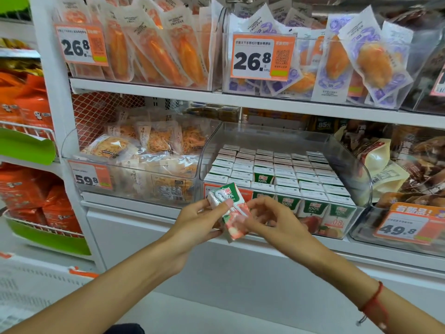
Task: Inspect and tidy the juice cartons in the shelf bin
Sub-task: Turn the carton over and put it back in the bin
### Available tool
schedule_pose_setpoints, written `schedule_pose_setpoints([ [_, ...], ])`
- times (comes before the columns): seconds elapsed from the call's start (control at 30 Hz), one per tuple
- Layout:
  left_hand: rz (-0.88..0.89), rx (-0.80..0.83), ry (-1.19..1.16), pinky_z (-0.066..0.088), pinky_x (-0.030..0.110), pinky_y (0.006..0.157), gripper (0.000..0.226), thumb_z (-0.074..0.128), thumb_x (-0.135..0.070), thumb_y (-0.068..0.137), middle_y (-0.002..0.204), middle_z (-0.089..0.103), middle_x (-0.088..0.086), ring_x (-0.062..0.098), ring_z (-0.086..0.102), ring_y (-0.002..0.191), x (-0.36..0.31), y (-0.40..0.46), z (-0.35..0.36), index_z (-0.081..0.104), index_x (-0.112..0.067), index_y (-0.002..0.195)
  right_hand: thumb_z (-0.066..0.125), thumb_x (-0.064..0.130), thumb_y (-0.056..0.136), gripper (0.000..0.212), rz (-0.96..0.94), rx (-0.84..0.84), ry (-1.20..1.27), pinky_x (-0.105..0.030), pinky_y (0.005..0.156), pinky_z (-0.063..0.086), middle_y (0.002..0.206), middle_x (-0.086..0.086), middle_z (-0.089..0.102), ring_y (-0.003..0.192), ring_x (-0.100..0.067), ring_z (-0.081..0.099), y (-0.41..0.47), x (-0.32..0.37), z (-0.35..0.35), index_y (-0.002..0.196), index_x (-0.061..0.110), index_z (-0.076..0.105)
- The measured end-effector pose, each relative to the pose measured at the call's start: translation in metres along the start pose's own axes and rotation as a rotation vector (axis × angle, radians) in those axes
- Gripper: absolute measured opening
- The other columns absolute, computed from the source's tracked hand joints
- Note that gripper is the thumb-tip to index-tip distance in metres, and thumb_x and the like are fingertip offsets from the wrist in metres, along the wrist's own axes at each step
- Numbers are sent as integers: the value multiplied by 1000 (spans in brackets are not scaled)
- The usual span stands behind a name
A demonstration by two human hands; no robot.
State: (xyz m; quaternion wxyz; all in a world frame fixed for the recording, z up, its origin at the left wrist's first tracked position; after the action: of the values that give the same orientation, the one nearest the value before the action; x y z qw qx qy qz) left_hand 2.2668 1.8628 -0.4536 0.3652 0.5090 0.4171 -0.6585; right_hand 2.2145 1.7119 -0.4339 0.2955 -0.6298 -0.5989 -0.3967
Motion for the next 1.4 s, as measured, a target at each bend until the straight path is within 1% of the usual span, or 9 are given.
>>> schedule_pose_setpoints([
  [0.1,-42,45,-40,58,17,68,24,67,-34,89,95,77,2,11,74,86,-2,3,-2,69,-18,107,60,53,82,30,133,105,196,-17,77,53,97,13,73,93,-2,67,1,-9,-5,104,34,69],
  [0.3,-78,129,-46,55,14,61,33,65,-40,87,93,78,1,7,74,79,-1,2,4,70,-15,107,62,57,70,38,152,165,286,-18,77,56,96,3,76,92,-12,70,0,-9,-5,97,33,74],
  [0.5,-25,236,19,56,15,73,28,63,-36,89,102,77,-1,9,72,95,-4,3,8,68,-21,113,59,37,93,24,191,167,256,-23,85,55,99,1,76,97,-17,69,1,-16,-11,110,25,71],
  [0.7,249,213,220,54,20,87,39,71,-25,86,115,72,-8,4,68,103,-18,3,7,61,-30,123,59,51,82,40,47,134,196,-28,96,52,106,11,73,102,-7,66,0,-11,-17,115,30,68],
  [0.77,404,193,302,52,14,84,43,75,-16,82,113,70,-12,0,66,102,-26,-1,9,60,-34,119,62,45,80,41,-63,112,178,-23,93,52,110,17,71,104,-1,65,0,-4,-18,118,30,65],
  [0.87,610,193,486,45,13,95,46,77,-12,82,118,67,-20,-1,60,114,-33,-9,14,60,-33,120,69,33,80,41,-218,70,117,-16,88,51,114,21,69,106,-2,64,-2,3,-24,120,31,62],
  [1.0,734,159,604,43,17,101,45,77,-13,82,121,63,-26,-2,51,123,-38,-16,17,61,-35,118,74,33,76,40,-333,-11,8,-14,84,51,113,24,68,112,0,61,-4,5,-34,114,38,64],
  [1.3,661,207,515,38,25,109,48,70,-19,88,129,57,-23,1,48,128,-33,-11,19,53,-36,129,66,44,82,44,-360,-92,-76,-34,93,55,119,26,65,113,1,60,-6,5,-36,125,36,63],
  [1.4,565,261,374,48,20,99,49,68,-26,85,125,61,-24,0,58,119,-30,-9,22,50,-41,128,54,55,84,40,-357,-77,-70,-33,87,58,115,26,67,107,2,64,-6,9,-33,121,40,64],
])
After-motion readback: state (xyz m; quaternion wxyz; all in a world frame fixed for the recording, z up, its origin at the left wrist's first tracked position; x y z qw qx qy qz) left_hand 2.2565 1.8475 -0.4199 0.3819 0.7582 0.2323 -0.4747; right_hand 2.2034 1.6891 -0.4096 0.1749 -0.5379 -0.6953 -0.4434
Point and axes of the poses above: each hand's wrist, its own y-axis towards the middle knuckle, its own z-axis out of the palm, x = y × z, the point moved 6 cm from there along y, towards the middle knuckle
